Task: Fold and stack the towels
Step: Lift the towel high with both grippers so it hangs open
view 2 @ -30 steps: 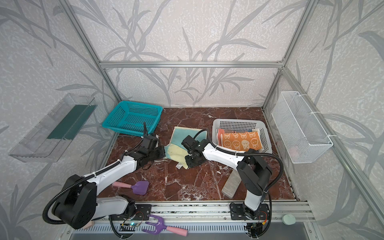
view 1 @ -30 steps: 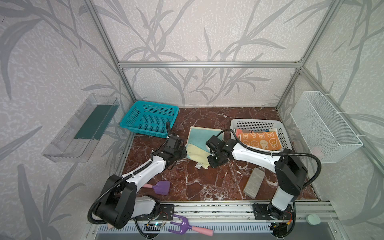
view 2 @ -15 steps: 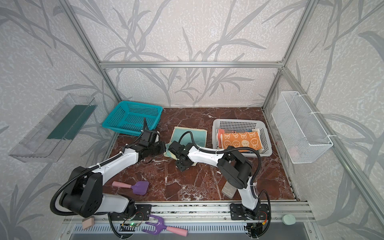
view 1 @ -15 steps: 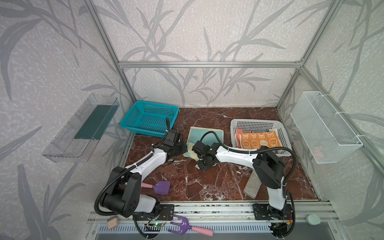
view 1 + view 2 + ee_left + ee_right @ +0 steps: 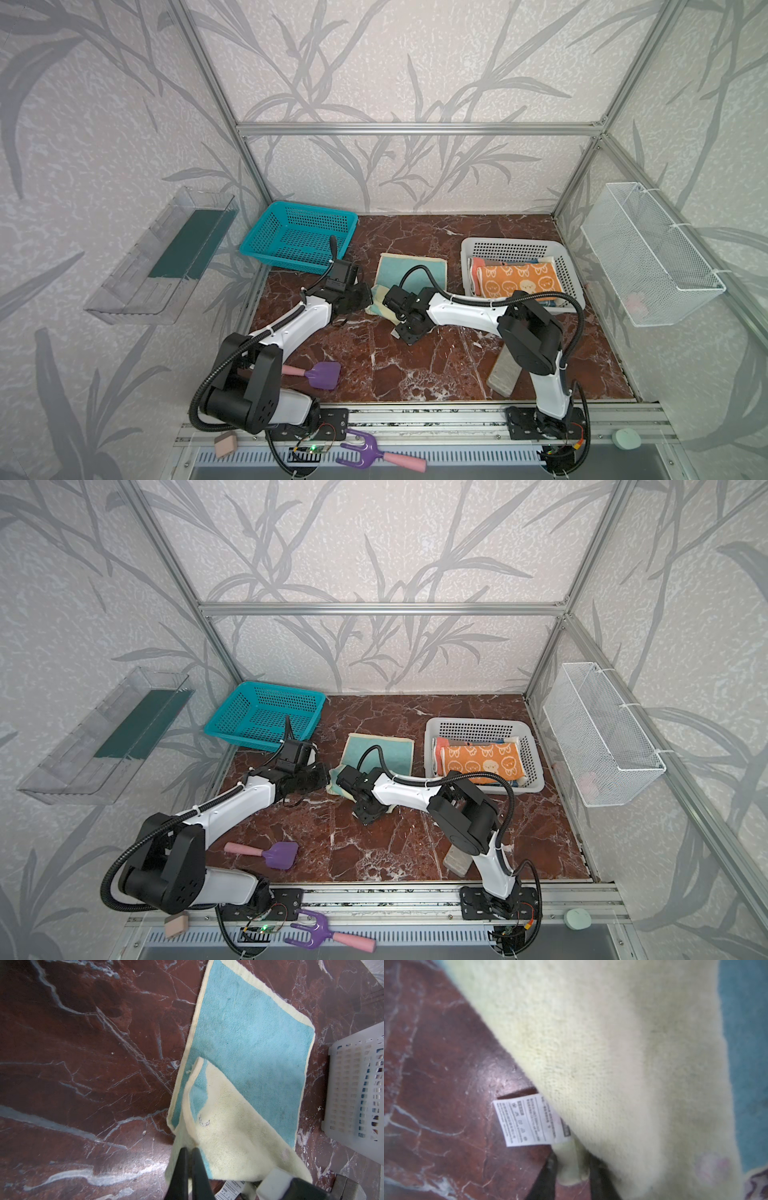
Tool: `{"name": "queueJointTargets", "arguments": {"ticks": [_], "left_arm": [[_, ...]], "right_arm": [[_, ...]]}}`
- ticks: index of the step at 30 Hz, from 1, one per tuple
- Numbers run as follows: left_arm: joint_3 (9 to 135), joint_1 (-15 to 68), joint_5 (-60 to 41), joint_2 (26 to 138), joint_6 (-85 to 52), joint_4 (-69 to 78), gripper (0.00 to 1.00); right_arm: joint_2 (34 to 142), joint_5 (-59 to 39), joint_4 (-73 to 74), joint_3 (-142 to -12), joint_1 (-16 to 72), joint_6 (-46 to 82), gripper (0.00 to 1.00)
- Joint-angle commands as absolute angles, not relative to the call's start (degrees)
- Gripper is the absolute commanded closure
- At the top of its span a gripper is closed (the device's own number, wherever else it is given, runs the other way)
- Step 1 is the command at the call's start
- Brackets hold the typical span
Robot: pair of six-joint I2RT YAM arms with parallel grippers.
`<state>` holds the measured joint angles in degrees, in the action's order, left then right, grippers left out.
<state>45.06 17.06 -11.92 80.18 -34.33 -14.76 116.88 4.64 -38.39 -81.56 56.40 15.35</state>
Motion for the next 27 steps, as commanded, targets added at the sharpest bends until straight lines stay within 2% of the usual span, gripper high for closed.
{"name": "queueJointTargets", "arguments": {"ticks": [1,3,7,13,17,22,27], "left_arm": [[47.3,16.36,-11.51,79.07,-33.45,-16.74,1.0],[47.83,15.89,-11.19,78.12,-33.09,-17.82,1.0],[49.47,14.53,-10.7,73.87,-32.15,-20.08,1.0],[55.6,14.08,-10.4,63.99,-28.93,-25.54,1.0],[59.76,14.43,-12.63,55.36,-28.92,-26.53,1.0],[70.16,16.13,-11.93,48.79,-26.66,-33.21,1.0],[84.72,17.96,-13.23,48.75,-24.34,-39.66,1.0]], "right_arm": [[119.02,4.83,-42.22,-80.55,56.11,12.97,0.93],[117.07,5.28,-43.07,-81.33,56.05,11.84,1.0],[109.8,8.63,-46.01,-82.32,56.1,10.34,1.0],[93.29,10.63,-51.22,-84.58,56.6,9.19,1.0],[83.14,13.36,-54.19,-86.57,61.56,7.46,1.0],[72.33,15.45,-59.18,-91.25,64.15,7.69,1.0],[66.91,15.09,-62.59,-102.4,64.15,4.13,1.0]]}}
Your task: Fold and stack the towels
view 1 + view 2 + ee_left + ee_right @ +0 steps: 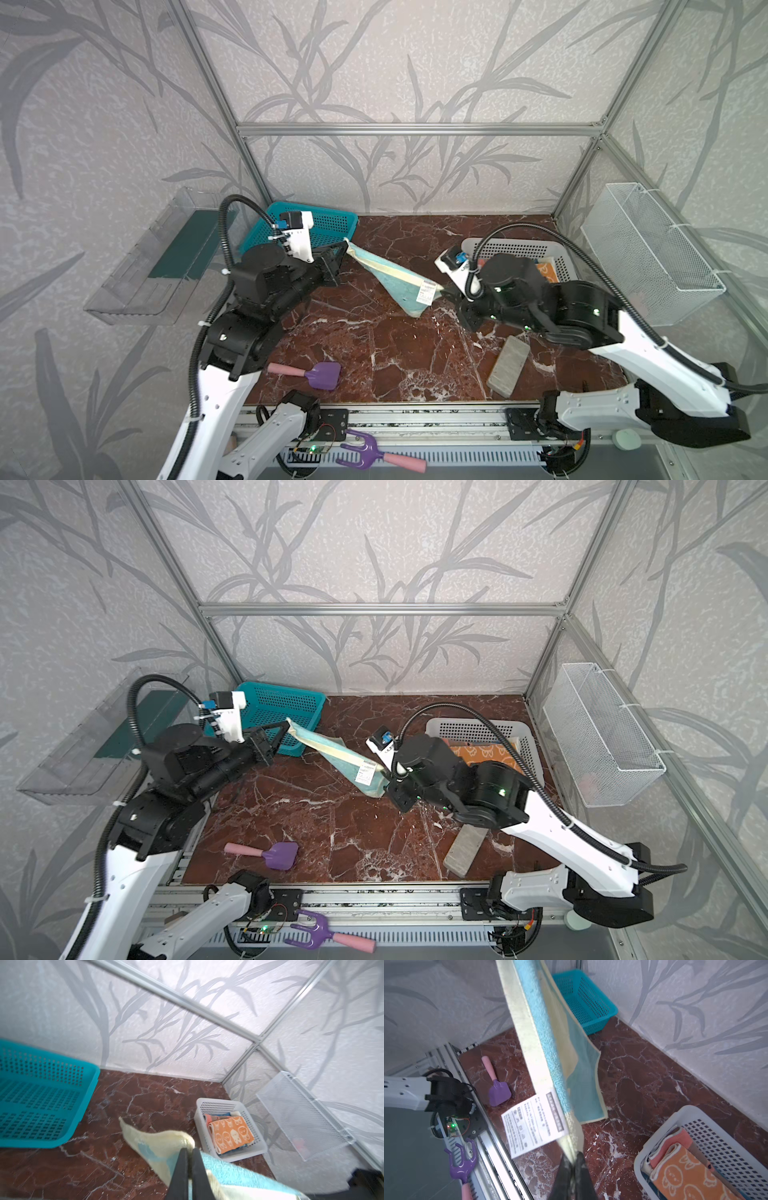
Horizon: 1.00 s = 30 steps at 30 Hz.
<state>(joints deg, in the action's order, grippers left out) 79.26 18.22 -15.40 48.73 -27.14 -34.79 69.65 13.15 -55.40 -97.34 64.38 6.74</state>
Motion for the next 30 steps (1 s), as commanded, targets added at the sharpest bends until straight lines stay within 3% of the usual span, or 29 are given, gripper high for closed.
{"name": "queueJointTargets", "arguments": {"ticks": [1,8,10,12,18,23,26,30], "left_arm": [[87.32,18.1,-13.8,48.99,-24.26,-40.05,1.0],[94.62,18.19,-15.39,52.9,-25.65,-40.17,1.0],[93.53,18.19,-14.5,54.48,-26.08,-40.45,1.0],[90.65,18.11,-12.74,56.23,-26.22,-39.96,1.0],[72.23,15.86,-12.01,60.82,-29.97,-28.54,1.0],[61.75,11.41,-13.73,72.37,-30.7,-14.89,1.0],[61.41,9.13,-16.44,81.32,-30.33,-7.31,1.0],[65.9,7.05,-20.2,92.13,-30.07,-2.41,1.0]], "right_arm": [[66.87,14.45,-63.29,-105.71,64.16,2.99,1.0],[76.53,20.91,-74.02,-127.8,63.2,-3.26,1.0],[81.2,14.77,-77.03,-131.28,56.81,-3.11,1.0],[84.52,4.69,-75.91,-129.02,49.9,-2.63,1.0],[93.45,-8.68,-61.82,-114.61,36.76,-3.87,1.0],[109.41,-8.83,-52.32,-114.47,31.18,-4.65,1.0],[120.67,-7.1,-53.87,-123.51,29.9,-5.96,1.0],[136.94,-4.58,-65.15,-148.18,28.78,-8.09,1.0]]}}
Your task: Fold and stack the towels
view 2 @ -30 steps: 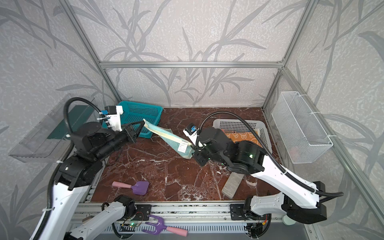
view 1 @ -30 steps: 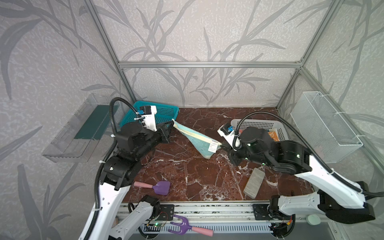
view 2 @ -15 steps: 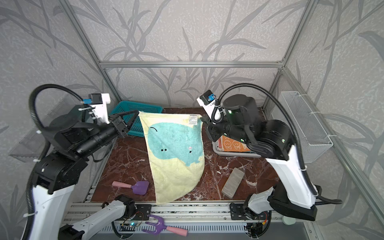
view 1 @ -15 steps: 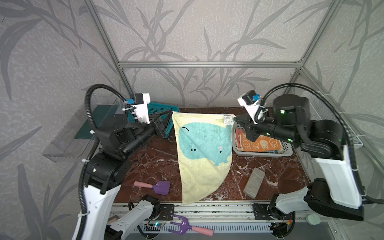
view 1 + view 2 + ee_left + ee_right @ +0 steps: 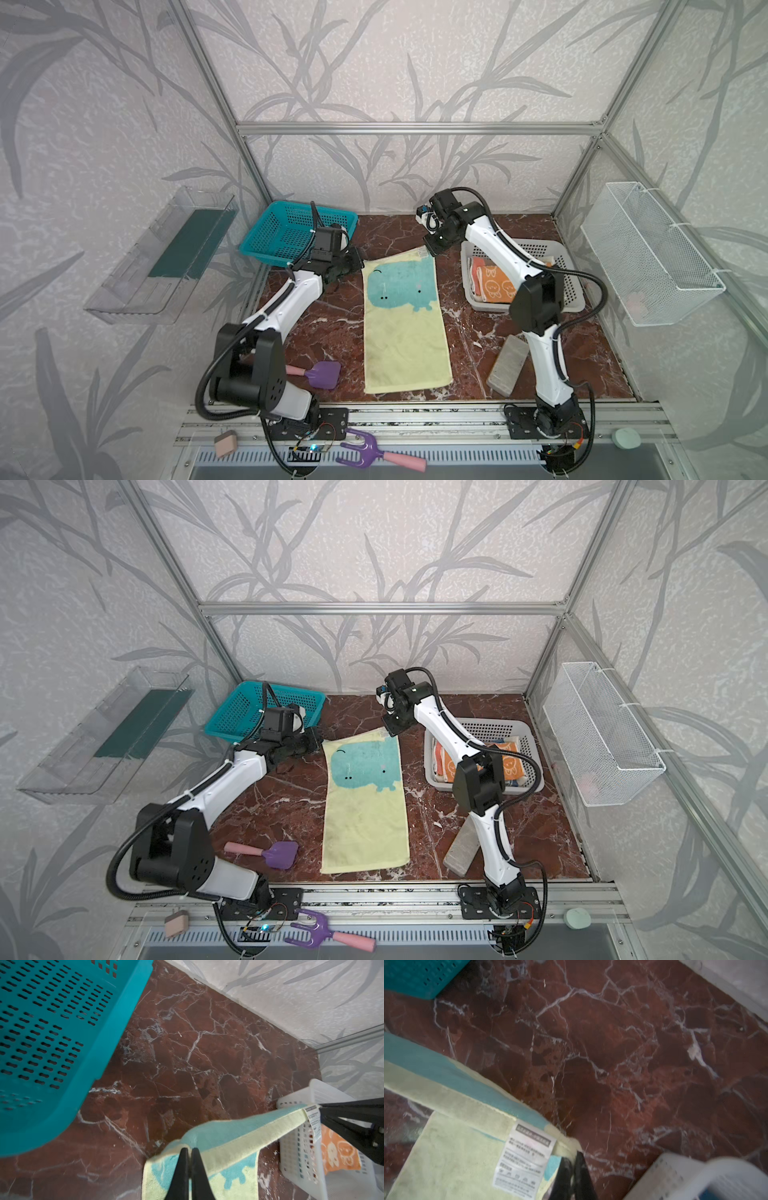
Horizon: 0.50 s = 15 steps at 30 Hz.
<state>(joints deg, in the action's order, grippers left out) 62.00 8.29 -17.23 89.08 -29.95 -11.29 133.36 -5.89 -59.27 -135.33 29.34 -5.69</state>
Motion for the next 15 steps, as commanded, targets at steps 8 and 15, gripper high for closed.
{"name": "queueJointTargets", "arguments": {"ticks": [8,15], "left_arm": [[71.65,5.66,-22.73,100.37,-29.37,-1.66,1.0],[60.94,6.47,-23.24,93.38,-30.29,-2.11,1.0]], "right_arm": [[147.19,-5.12,-70.67,-165.17,26.15,-7.97,1.0],[129.01,-8.47,-59.5,-128.03,26.27,-7.12,1.0]]}}
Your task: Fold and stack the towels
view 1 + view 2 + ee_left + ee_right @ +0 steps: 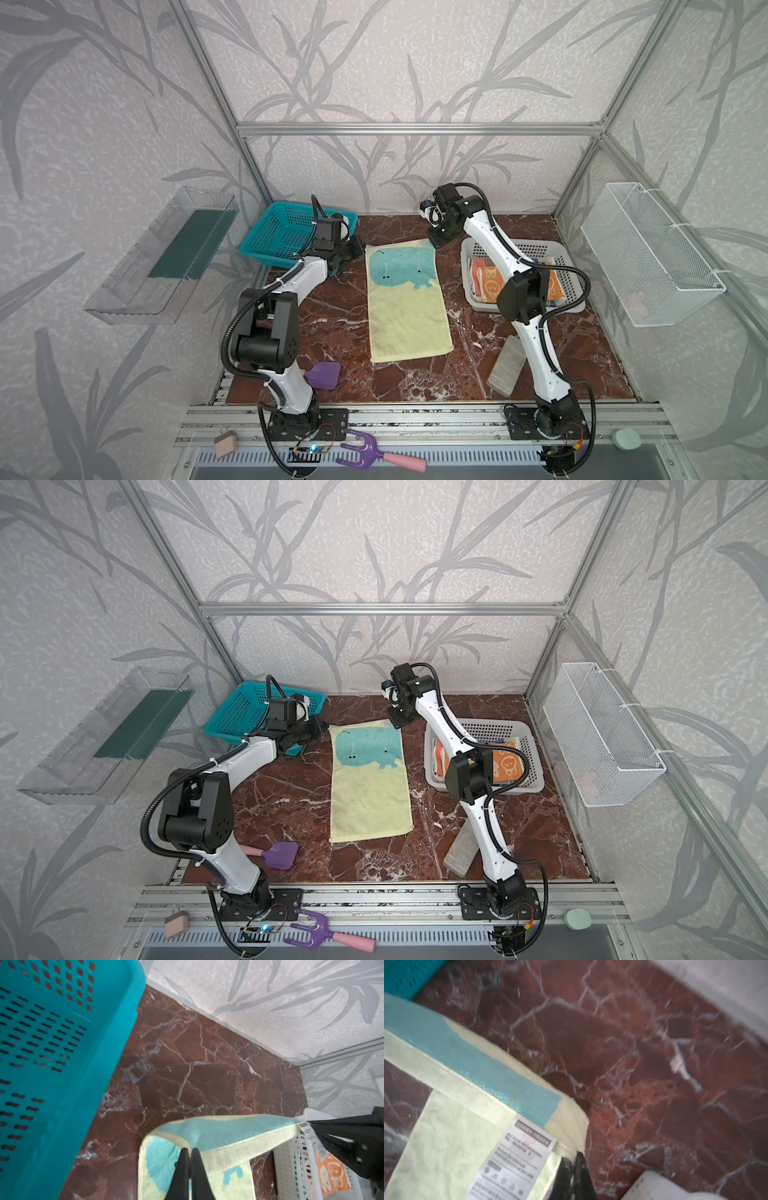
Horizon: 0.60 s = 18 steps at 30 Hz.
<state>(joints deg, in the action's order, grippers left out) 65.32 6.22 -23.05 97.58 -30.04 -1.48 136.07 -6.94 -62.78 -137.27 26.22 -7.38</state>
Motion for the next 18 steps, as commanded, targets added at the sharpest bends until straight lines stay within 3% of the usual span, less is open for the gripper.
{"name": "queueJointTargets", "arguments": {"ticks": [1,5,8,18], "left_arm": [[58.87,6.92,-23.28,92.18,-30.47,-2.2,1.0],[51.52,10.8,-21.25,87.17,-31.14,-4.96,1.0],[45.5,11.76,-20.03,85.68,-32.59,-4.61,1.0],[42.54,15.96,-19.86,84.2,-32.06,-7.54,1.0]], "right_arm": [[126.32,-8.59,-57.1,-122.63,26.49,-6.66,1.0],[115.59,-8.97,-45.71,-98.6,27.43,-2.88,1.0],[111.63,-9.06,-41.08,-87.48,28.07,-1.15,1.0],[108.34,-7.69,-39.9,-79.73,32.86,-0.59,1.0]]}}
